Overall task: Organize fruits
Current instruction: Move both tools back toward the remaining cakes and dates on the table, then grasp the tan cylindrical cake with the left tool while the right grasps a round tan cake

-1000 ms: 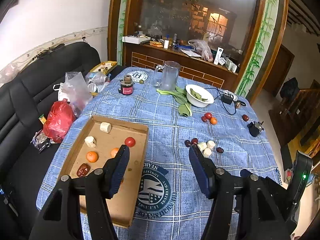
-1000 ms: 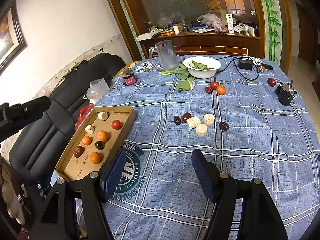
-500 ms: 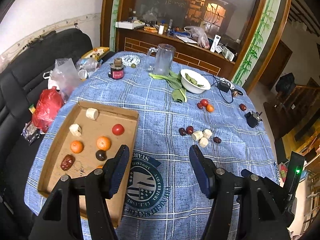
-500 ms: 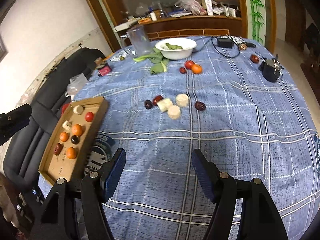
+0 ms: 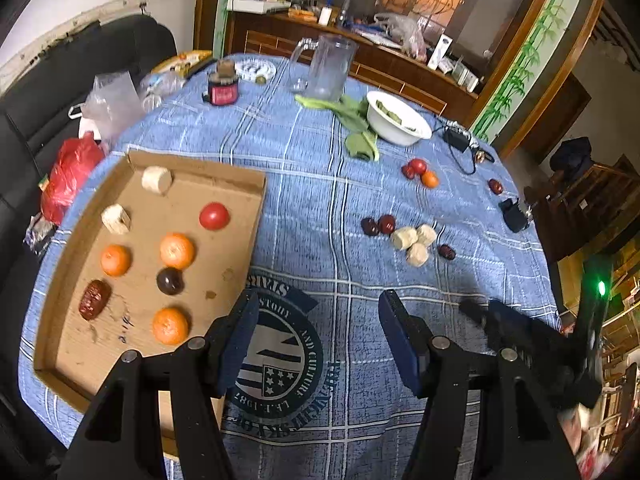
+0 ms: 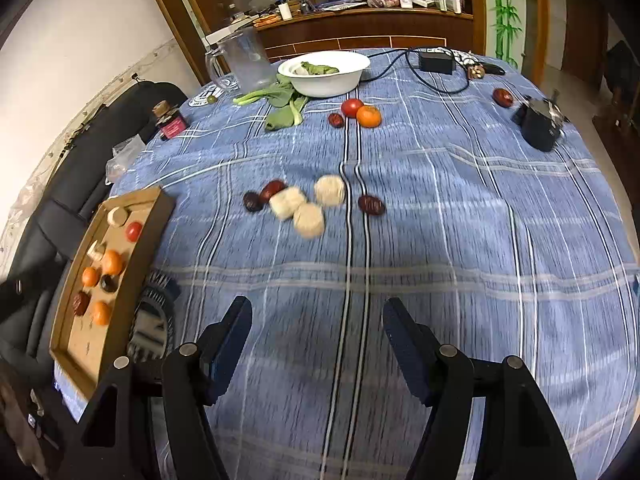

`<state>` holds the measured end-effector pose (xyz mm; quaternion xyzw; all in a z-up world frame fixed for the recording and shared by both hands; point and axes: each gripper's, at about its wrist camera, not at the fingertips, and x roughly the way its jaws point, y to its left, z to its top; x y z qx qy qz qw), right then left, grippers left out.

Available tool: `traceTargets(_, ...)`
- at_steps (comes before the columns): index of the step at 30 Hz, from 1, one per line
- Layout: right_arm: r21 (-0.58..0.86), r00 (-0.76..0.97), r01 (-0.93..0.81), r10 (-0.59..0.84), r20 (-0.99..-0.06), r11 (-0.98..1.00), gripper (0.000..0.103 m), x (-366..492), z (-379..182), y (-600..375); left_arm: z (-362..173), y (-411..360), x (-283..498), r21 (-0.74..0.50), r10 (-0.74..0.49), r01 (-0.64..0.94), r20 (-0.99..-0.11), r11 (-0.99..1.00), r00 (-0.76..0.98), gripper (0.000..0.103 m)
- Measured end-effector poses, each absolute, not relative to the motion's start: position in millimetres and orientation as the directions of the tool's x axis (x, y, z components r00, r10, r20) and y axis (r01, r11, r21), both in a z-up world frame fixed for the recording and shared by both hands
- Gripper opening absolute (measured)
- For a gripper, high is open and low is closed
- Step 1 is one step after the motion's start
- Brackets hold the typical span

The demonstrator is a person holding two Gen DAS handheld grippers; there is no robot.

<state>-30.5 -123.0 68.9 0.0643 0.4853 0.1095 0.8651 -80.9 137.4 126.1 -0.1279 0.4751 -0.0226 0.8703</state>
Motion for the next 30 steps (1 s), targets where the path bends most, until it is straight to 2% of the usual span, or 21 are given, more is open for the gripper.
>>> traceTargets(9, 0.144, 0.483, -0.156, 0.203, -0.852, 0.977, 0.071, 35, 39, -94, 96, 147, -74, -0.23, -0.155, -0.1, -0.862, 0.968, 0.483, 0.062)
traceTargets(12, 0.103, 0.465, -0.172, 0.173, -0.868, 0.98, 0.061, 50, 25, -84, 91, 151, -73, -0.226, -0.151, -0.108, -0.87, 0.968, 0.469, 0.061)
traceTargets(14, 0.089, 0.446, -0.185, 0.164, -0.88, 0.979, 0.046, 58, 15, -80, 88, 151, -71, -0.224, -0.151, -0.107, -0.874, 0.969, 0.461, 0.061)
traceTargets(15, 0.082, 0.462, -0.186, 0.161, -0.872, 0.979, 0.045, 58, 15, -81, 87, 151, -70, -0.224, -0.152, -0.105, -0.875, 0.969, 0.459, 0.062)
traceTargets(16, 0.09, 0.462, -0.187, 0.169, -0.871, 0.978, 0.035, 58, 15, -83, 86, 150, -68, -0.225, -0.155, -0.102, -0.875, 0.969, 0.458, 0.061)
traceTargets(17, 0.107, 0.453, -0.18, 0.179, -0.873, 0.978, 0.03, 58, 15, -86, 85, 148, -67, -0.225, -0.157, -0.098, -0.875, 0.969, 0.457, 0.061)
traceTargets(22, 0.163, 0.46, -0.108, 0.195, -0.866, 0.981, 0.03, 42, 22, -118, 80, 130, -52, -0.233, -0.186, -0.052, -0.874, 0.971, 0.449, 0.061)
traceTargets(30, 0.162, 0.463, -0.016, 0.151, -0.873, 0.987, 0.03, 8, 28, -170, 61, 66, -24, -0.249, -0.275, 0.119, -0.87, 0.961, 0.409, 0.061)
